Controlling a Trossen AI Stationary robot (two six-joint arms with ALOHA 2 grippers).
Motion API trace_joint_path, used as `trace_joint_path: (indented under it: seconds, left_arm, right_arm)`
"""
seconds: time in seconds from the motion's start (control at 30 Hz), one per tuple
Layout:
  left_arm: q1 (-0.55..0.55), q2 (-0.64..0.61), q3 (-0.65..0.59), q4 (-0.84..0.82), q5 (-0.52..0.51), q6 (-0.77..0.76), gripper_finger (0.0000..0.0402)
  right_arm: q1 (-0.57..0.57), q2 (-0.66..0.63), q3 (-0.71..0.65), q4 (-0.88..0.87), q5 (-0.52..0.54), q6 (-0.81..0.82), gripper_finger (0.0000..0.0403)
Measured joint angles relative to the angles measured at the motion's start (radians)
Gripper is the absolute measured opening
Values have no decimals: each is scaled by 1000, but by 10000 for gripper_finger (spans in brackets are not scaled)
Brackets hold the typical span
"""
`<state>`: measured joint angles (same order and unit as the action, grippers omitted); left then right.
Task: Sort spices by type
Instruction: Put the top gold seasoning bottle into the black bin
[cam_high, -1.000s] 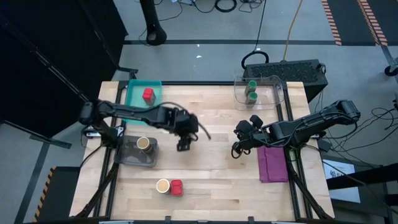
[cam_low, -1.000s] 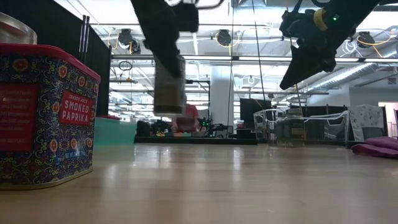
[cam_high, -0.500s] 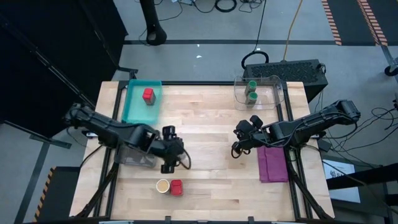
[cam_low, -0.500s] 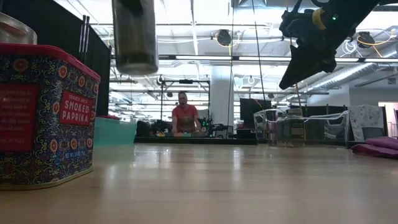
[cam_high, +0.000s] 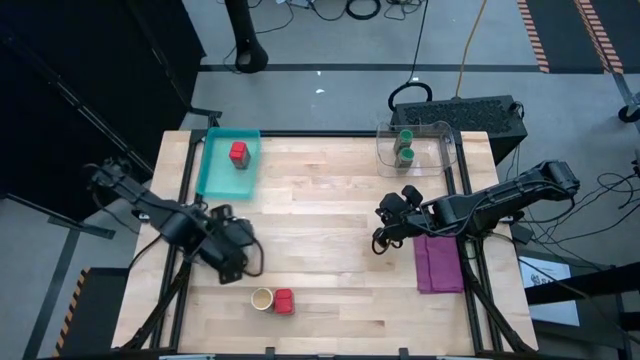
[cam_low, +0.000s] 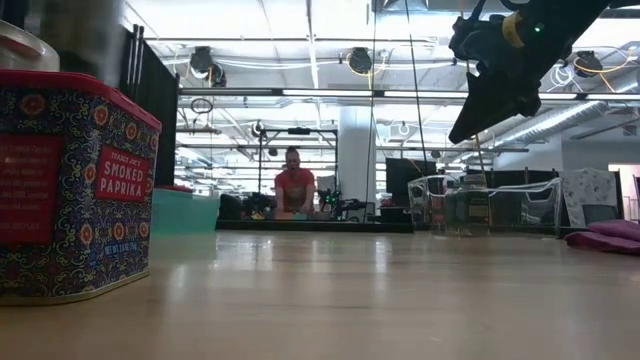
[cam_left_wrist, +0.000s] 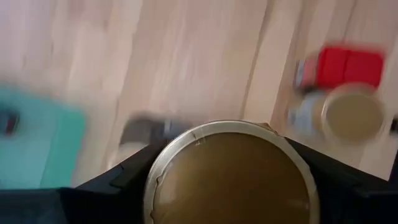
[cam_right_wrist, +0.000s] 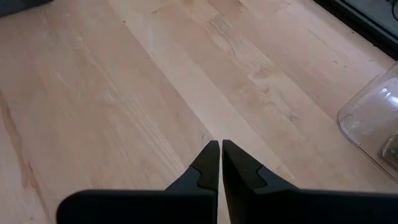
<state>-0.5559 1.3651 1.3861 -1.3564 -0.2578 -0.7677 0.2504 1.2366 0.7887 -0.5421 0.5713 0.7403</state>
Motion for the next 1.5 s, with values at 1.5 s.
trace_joint_path:
  seconds: [1.5]
  left_arm:
    - [-230, -208, -391, -120, -46, -640, 279]
  right_arm:
    - [0, 0, 0, 0, 0, 0, 0]
